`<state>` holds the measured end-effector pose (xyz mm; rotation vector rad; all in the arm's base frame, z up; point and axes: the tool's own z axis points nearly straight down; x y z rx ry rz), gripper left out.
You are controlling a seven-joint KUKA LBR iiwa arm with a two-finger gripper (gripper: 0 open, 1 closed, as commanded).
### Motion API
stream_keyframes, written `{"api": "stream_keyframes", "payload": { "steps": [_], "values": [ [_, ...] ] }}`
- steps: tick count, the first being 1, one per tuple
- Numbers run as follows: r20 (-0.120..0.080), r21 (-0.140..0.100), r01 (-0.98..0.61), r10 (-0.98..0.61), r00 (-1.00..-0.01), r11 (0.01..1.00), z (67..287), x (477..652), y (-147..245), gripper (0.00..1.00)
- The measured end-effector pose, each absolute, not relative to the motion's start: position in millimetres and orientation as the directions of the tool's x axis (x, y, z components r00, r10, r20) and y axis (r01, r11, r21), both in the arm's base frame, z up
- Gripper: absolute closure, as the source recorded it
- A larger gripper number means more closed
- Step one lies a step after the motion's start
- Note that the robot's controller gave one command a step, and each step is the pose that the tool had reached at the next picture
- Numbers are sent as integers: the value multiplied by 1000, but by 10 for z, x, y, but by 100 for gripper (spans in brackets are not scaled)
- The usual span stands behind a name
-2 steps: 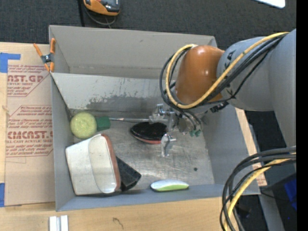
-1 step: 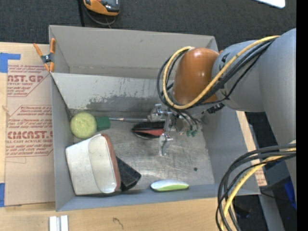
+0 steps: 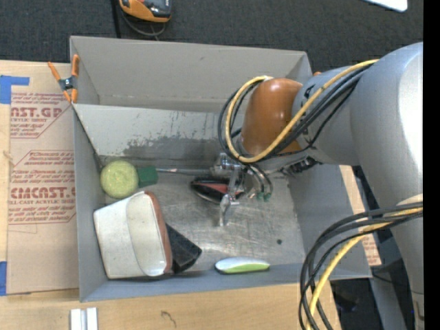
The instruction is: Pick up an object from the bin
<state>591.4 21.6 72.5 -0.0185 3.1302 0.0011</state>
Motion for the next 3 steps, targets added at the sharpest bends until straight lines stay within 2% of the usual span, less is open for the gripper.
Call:
{"api": "stream_keyframes", "payload": {
  "steps": [1, 2, 3],
  "values": [
    [-12, 2, -4, -4, -1000, 1000, 752, 5846, 320, 100],
    [-12, 2, -4, -4, -1000, 1000, 753, 5846, 320, 100],
    [-5, 0, -24, -24, -1000, 1000, 2307, 5858, 388, 100]
  ]
}}
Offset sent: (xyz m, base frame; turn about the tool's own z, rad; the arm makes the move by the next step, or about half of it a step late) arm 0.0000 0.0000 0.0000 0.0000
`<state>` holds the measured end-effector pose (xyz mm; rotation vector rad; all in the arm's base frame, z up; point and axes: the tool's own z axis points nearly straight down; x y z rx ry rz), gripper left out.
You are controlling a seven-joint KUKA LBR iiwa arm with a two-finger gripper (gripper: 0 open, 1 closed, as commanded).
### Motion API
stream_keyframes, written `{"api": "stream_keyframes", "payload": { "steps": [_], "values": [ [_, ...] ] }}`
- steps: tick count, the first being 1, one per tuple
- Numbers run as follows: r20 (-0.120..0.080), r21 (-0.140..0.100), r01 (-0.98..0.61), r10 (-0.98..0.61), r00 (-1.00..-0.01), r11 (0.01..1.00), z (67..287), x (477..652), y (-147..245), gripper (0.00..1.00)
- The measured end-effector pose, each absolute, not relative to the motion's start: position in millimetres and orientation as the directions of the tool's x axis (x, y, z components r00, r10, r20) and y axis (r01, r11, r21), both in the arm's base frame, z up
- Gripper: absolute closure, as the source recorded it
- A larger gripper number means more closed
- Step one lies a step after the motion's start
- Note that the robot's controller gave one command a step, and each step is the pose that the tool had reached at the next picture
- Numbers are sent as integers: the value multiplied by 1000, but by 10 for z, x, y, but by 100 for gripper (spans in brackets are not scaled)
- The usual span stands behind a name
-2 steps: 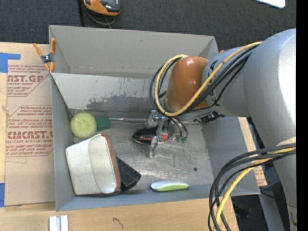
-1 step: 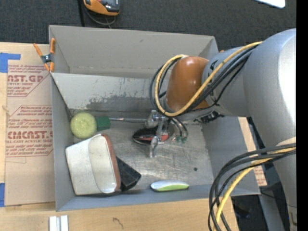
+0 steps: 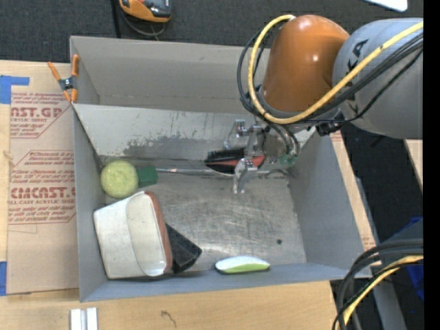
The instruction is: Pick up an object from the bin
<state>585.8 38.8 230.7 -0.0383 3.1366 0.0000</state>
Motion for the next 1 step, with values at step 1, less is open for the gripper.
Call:
{"api": "stream_keyframes", "payload": {
  "steps": [1],
  "values": [
    [-2, 0, -25, -25, -1000, 1000, 2295, 5852, 387, 100]
  ]
}}
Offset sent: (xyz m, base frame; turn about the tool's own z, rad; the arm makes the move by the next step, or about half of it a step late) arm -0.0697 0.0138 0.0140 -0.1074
